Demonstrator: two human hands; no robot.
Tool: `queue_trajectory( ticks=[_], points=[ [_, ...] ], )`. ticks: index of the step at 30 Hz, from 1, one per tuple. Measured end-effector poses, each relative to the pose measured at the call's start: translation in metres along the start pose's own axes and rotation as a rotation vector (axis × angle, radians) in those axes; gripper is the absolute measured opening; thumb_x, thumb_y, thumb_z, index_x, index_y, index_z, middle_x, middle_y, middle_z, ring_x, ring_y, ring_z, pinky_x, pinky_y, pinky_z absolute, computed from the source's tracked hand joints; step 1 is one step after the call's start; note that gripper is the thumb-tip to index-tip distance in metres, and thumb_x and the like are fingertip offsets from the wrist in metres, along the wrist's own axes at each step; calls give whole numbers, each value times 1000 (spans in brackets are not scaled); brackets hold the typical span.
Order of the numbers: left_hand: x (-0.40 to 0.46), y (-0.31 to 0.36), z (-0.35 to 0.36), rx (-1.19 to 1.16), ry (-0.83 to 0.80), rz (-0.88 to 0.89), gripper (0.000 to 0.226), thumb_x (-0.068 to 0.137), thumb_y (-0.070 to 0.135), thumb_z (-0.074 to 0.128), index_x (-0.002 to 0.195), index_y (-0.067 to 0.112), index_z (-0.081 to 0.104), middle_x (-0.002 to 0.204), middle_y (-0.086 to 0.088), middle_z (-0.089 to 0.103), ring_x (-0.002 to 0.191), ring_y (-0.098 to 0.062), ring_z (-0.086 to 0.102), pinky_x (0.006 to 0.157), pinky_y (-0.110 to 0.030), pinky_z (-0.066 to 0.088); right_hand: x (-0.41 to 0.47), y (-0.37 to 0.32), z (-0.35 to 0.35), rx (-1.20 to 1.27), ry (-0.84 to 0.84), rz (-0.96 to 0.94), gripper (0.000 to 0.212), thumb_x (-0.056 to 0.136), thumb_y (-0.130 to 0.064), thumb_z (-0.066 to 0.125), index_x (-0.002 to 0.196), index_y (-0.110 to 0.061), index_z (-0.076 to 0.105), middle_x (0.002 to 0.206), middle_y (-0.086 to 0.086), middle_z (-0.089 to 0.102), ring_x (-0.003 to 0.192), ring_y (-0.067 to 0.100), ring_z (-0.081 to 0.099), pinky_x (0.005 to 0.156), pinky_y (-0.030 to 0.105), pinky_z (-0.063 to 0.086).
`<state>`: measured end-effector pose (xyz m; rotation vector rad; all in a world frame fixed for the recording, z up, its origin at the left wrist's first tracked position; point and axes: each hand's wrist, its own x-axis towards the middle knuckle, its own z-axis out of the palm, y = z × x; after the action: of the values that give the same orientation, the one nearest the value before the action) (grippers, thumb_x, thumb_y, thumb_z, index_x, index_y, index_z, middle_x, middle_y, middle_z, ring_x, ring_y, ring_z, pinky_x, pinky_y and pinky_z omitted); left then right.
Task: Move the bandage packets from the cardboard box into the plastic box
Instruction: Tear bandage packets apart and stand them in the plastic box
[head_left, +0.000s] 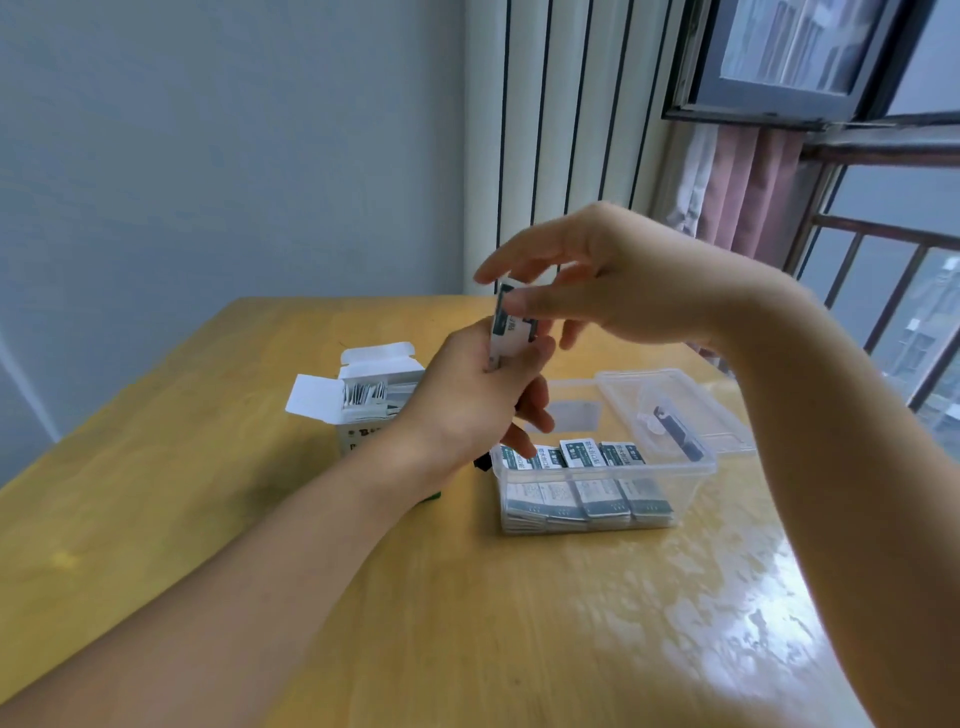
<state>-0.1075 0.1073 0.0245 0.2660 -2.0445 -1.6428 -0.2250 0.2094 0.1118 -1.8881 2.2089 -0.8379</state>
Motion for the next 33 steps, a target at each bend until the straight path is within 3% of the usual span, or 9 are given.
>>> queue_trajectory(
  ticks=[4, 9, 15, 22, 26, 30, 33],
  points=[
    [1, 0, -2, 5, 18, -10, 20, 105, 20, 52, 111, 5, 63, 63, -1, 57, 56, -11, 63, 44, -22, 47, 6, -2, 7, -109, 83, -47, 23, 97, -15, 62, 114, -27, 72, 91, -7, 71, 68, 11, 72, 64, 30, 62],
    [0, -3, 3, 6, -16, -35, 17, 104, 19, 54, 89, 11, 57, 65, -2, 56, 55, -11, 62, 44, -22, 46, 9, 8, 9, -110, 63, -17, 24, 99, -12, 59, 109, -29, 73, 94, -7, 72, 73, 11, 73, 58, 32, 62],
    [-1, -5, 6, 1, -101, -61, 18, 104, 20, 52, 112, 7, 60, 88, -10, 63, 75, -19, 74, 54, -25, 55, 7, 23, 3, -110, 13, 10, 24, 98, -6, 57, 96, -22, 74, 82, -2, 73, 67, 11, 67, 57, 26, 58],
    [-2, -7, 9, 47, -31, -47, 17, 108, 14, 41, 113, 6, 55, 79, -8, 56, 58, -8, 63, 48, -25, 53, 4, 18, 4, -8, -53, 15, 30, 98, -9, 59, 119, -28, 71, 97, -1, 72, 76, 14, 74, 64, 25, 61],
    [-1, -5, 7, 90, 0, -13, 14, 107, 14, 44, 106, 8, 56, 73, -5, 55, 56, -10, 60, 45, -25, 48, 6, 12, 8, -92, -25, 7, 26, 98, -7, 58, 105, -25, 76, 95, -5, 72, 71, 11, 74, 62, 27, 62],
    [0, -4, 9, 84, -32, -59, 19, 104, 24, 51, 116, 11, 59, 89, -6, 67, 75, -13, 71, 56, -27, 58, -2, 17, -5, -62, -20, 87, 20, 95, -6, 62, 98, -20, 75, 93, -6, 73, 70, 12, 75, 64, 23, 61],
    [2, -8, 7, 284, 19, 56, 23, 101, 30, 58, 117, 16, 62, 99, -1, 70, 88, -14, 71, 70, -28, 61, -11, 39, -24, -137, -89, 264, 18, 93, -6, 64, 94, -21, 74, 94, -3, 74, 75, 13, 76, 68, 25, 62]
  ],
)
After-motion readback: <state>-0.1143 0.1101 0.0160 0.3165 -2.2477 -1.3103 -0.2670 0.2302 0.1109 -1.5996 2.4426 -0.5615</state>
